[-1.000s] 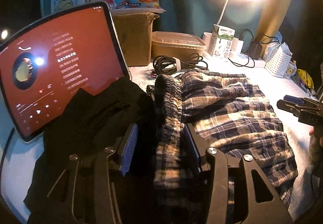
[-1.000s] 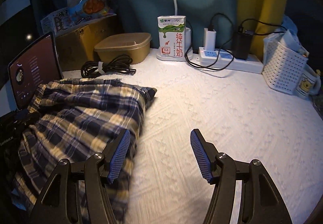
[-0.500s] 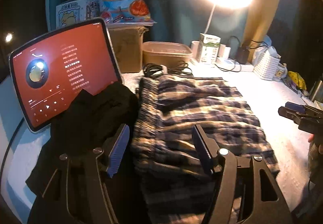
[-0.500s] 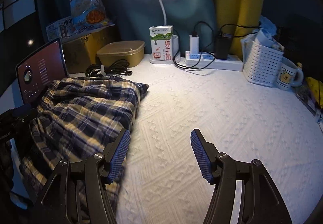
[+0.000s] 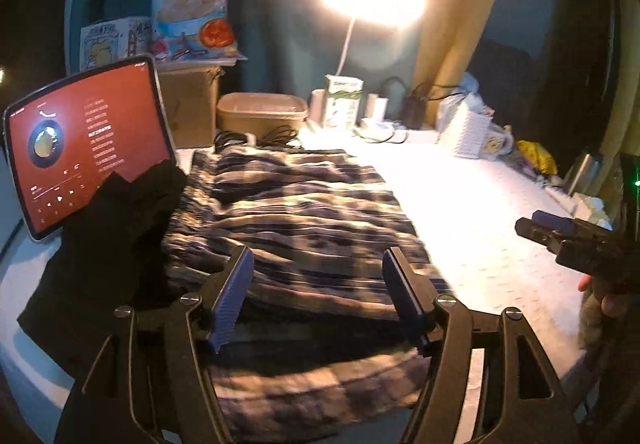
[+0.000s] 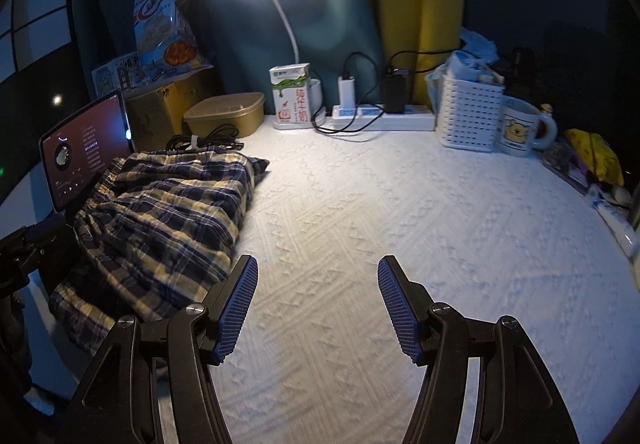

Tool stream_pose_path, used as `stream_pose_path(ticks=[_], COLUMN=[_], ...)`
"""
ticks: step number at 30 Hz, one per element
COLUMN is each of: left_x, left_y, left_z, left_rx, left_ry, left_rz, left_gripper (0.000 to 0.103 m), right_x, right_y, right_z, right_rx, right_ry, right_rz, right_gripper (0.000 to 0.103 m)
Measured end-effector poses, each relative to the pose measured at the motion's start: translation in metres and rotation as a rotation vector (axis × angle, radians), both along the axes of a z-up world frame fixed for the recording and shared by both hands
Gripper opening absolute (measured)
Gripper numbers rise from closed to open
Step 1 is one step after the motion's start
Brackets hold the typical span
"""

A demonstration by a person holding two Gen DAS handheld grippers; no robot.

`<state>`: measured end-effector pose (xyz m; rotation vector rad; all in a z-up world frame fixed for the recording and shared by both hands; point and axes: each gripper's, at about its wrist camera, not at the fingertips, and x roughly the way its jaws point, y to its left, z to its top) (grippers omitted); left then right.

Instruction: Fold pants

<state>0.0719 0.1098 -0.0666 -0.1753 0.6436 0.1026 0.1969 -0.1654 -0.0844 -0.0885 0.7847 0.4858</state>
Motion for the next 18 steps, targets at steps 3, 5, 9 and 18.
stream_pose_path(ticks=[3,5,9,18], left_x=[-0.005,-0.009,-0.018,-0.033], left_y=[-0.013,-0.020,-0.031,-0.067], left_z=[0.004,0.009,0.024,0.046], left_rx=[-0.002,-0.002,-0.019,0.030], left_ry=[-0.021,-0.040,-0.093,-0.165], left_rz=[-0.014,-0.021,-0.029,-0.119], left_gripper=[0.074,0.074,0.074,0.082], right_x=[-0.010,-0.018,-0.032,-0.067], right_y=[-0.013,-0.023,-0.040,-0.072], right_z=[0.005,0.011,0.022,0.057], right_rx=[0.000,-0.004,0.000,0.007], right_ry=[-0.017,-0.035,-0.067,-0.166], right_rz=[-0.014,-0.025,-0.047,-0.108], right_gripper=[0.065,0.065,0.065,0.066])
